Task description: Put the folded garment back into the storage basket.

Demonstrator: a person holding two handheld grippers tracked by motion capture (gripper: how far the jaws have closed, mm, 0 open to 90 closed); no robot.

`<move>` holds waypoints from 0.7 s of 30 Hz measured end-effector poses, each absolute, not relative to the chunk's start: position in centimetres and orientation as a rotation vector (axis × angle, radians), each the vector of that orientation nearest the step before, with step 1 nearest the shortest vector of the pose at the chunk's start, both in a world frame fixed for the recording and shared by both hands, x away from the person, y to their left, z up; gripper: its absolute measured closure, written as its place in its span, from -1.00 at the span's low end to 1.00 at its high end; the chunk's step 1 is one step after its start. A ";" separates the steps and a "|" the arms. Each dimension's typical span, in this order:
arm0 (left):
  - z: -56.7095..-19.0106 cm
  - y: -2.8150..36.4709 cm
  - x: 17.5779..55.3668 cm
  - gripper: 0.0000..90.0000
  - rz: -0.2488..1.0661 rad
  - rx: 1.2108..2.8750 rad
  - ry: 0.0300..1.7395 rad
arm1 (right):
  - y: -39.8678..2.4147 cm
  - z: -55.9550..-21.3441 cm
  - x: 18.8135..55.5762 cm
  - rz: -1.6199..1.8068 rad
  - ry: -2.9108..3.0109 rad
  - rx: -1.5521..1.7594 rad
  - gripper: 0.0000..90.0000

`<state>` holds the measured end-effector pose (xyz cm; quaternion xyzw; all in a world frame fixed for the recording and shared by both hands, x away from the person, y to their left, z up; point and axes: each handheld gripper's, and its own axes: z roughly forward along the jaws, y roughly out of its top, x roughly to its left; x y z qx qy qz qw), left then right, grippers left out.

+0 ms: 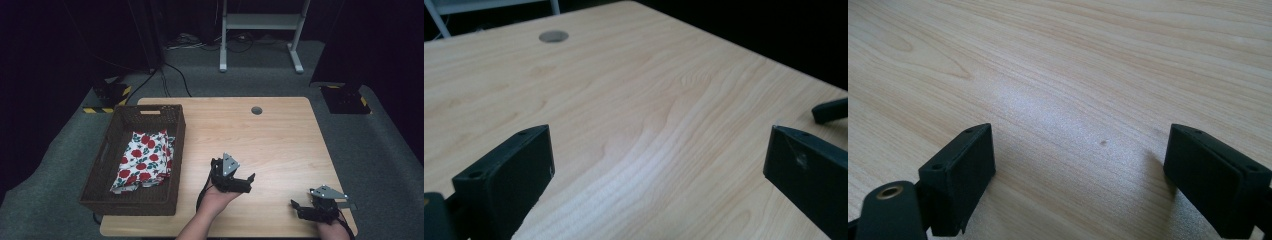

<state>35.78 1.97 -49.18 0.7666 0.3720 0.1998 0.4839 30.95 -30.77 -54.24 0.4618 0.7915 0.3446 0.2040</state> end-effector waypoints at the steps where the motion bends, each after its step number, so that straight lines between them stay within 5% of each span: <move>1: -49.6 1.9 35.6 -0.99 0.484 1.879 0.912 | -30.8 -54.2 31.0 0.962 2.208 1.288 -0.72; 15: -54.2 2.6 33.2 -0.99 0.554 2.127 0.973 | -30.7 -54.2 30.9 0.960 2.210 1.284 -0.72; 21: -54.5 3.4 33.3 -0.99 0.458 2.141 1.071 | -30.7 -54.3 30.9 0.959 2.211 1.280 -0.72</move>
